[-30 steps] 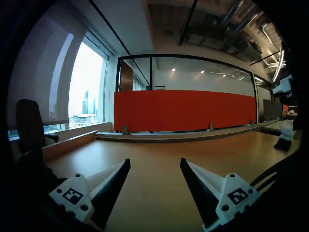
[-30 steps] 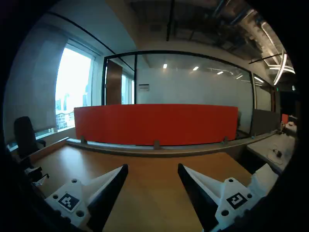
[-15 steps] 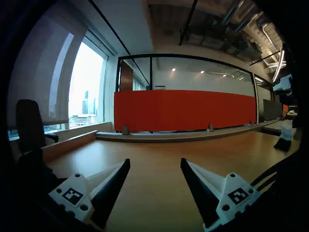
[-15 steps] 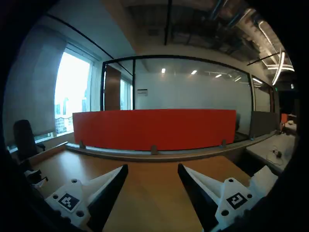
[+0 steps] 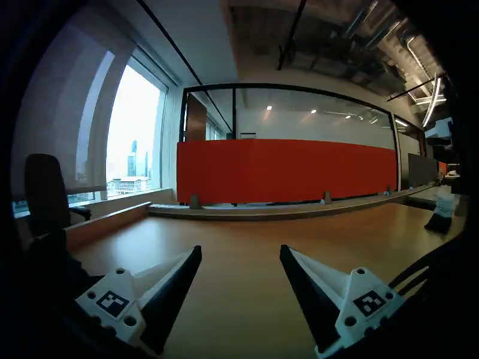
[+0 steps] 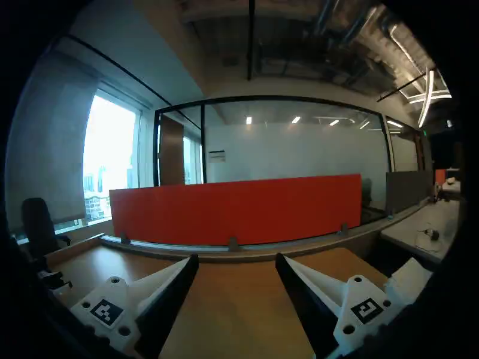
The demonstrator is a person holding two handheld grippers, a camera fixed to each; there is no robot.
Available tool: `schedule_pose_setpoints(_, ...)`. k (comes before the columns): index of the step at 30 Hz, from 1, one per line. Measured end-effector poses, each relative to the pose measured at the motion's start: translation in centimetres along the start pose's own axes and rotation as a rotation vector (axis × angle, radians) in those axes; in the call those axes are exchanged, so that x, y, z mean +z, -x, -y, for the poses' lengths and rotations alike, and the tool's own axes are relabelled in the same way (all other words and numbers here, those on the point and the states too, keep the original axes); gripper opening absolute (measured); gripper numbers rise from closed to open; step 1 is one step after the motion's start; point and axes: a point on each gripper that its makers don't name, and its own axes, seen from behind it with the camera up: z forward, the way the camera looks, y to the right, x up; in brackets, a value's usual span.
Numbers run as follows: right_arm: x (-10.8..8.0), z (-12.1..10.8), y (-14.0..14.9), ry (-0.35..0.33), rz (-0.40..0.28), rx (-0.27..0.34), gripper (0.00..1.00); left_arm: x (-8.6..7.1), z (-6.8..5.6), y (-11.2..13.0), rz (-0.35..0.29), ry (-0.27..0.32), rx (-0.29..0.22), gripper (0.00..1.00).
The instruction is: Fold towel
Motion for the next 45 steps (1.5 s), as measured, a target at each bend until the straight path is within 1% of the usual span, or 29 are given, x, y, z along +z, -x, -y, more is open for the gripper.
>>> schedule_pose_setpoints(6,-0.2,-1.9,1.1,0.026,-0.018,0.017,0.99,0.1,0.0,0.1,0.000,0.000,0.000,0.97)
schedule_pose_setpoints(10,-0.4,-2.6,2.3,0.049,-0.027,0.041,0.99,0.1,0.0,0.1,-0.001,0.000,0.000,0.97)
schedule_pose_setpoints(15,-0.7,-3.1,4.0,0.066,-0.027,0.054,0.99,0.1,0.0,0.2,-0.001,0.000,0.000,0.97)
schedule_pose_setpoints(23,-1.0,-3.2,6.9,0.048,-0.029,0.061,0.99,0.1,-0.1,0.3,-0.001,0.000,0.000,0.97)
schedule_pose_setpoints(30,-1.0,-4.2,10.5,0.068,0.003,0.064,0.99,0.1,0.0,0.3,-0.001,-0.001,0.000,0.97)
schedule_pose_setpoints(33,-1.0,-4.1,11.5,0.065,0.005,0.069,0.99,0.0,0.0,0.3,-0.001,-0.001,0.000,0.97)
schedule_pose_setpoints(38,-1.2,-4.1,12.5,0.060,-0.006,0.055,0.99,0.1,0.0,0.3,-0.001,-0.001,0.000,0.97)
schedule_pose_setpoints(45,-1.8,-4.8,13.7,0.072,-0.016,0.030,0.99,0.1,0.0,0.4,-0.001,0.000,0.000,0.97)
